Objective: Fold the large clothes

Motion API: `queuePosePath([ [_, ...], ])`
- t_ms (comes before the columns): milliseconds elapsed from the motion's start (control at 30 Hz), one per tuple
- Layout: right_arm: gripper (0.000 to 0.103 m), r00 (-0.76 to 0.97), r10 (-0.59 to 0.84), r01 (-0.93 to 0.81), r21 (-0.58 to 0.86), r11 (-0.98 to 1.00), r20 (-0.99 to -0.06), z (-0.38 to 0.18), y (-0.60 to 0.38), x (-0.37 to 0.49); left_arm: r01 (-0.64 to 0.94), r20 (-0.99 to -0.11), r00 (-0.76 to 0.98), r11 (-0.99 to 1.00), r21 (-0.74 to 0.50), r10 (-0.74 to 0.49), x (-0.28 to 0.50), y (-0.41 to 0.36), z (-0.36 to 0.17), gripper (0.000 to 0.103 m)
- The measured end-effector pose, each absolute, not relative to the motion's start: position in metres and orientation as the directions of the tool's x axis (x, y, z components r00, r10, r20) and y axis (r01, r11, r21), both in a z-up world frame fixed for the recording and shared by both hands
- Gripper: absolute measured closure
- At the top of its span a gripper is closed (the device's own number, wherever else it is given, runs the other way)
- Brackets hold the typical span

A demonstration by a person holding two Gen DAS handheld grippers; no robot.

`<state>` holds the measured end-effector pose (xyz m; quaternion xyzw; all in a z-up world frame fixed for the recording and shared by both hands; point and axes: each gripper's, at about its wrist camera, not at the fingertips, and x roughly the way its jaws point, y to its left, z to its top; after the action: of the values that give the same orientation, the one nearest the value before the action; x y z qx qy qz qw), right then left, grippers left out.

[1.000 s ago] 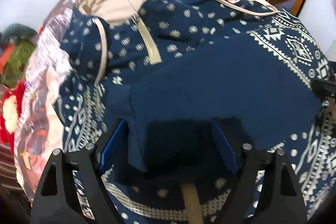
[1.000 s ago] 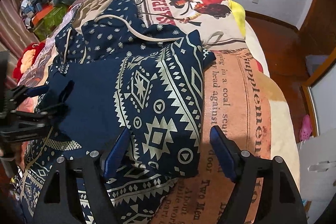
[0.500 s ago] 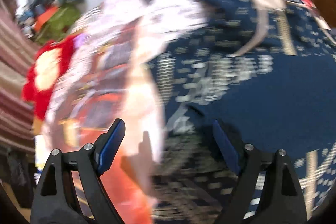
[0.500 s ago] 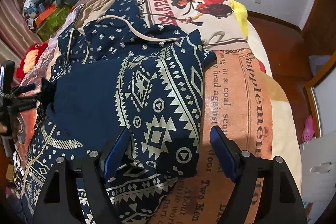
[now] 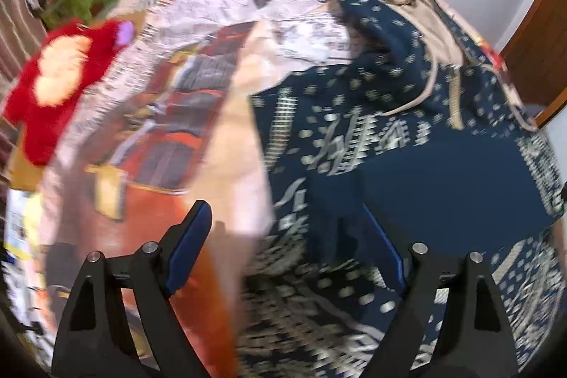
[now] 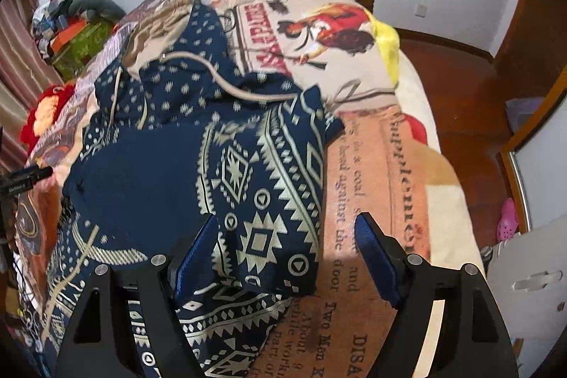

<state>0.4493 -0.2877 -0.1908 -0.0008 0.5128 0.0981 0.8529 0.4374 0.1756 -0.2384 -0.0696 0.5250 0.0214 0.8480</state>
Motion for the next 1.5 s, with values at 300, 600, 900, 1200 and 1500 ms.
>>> queuePosePath([
  [300,0.025,0.456,0.138,-0.180,0.061,0.982,-0.879,-0.190,-0.287,0.447,-0.115,-0.921,0.368,0.976,-0.183,-0.129,0.455,0.146,-0.270,0.099],
  [600,0.025,0.473,0.125,-0.155,0.058,0.986,-0.872,-0.191,-0.295,0.456,-0.053,-0.821,0.570,0.996,-0.069,-0.026,0.450,0.135,-0.195,0.101],
  [900,0.025,0.440,0.124,-0.181,0.047,0.982,-0.889,-0.209,-0.277,0.468,-0.069,-0.891,0.453,0.998,0.001,0.032,0.461,0.160,-0.247,0.101],
  [1200,0.025,0.404,0.110,-0.204,0.027,0.979,-0.908,-0.216,-0.277,0.469,-0.078,-0.919,0.391,0.997,0.020,0.049,0.452,0.172,-0.274,0.079],
  [1500,0.025,0.483,0.150,-0.251,0.027,0.968,-0.863,-0.167,-0.266,0.476,-0.052,-0.885,0.454,0.994,0.094,0.107,0.450,0.186,-0.220,0.069],
])
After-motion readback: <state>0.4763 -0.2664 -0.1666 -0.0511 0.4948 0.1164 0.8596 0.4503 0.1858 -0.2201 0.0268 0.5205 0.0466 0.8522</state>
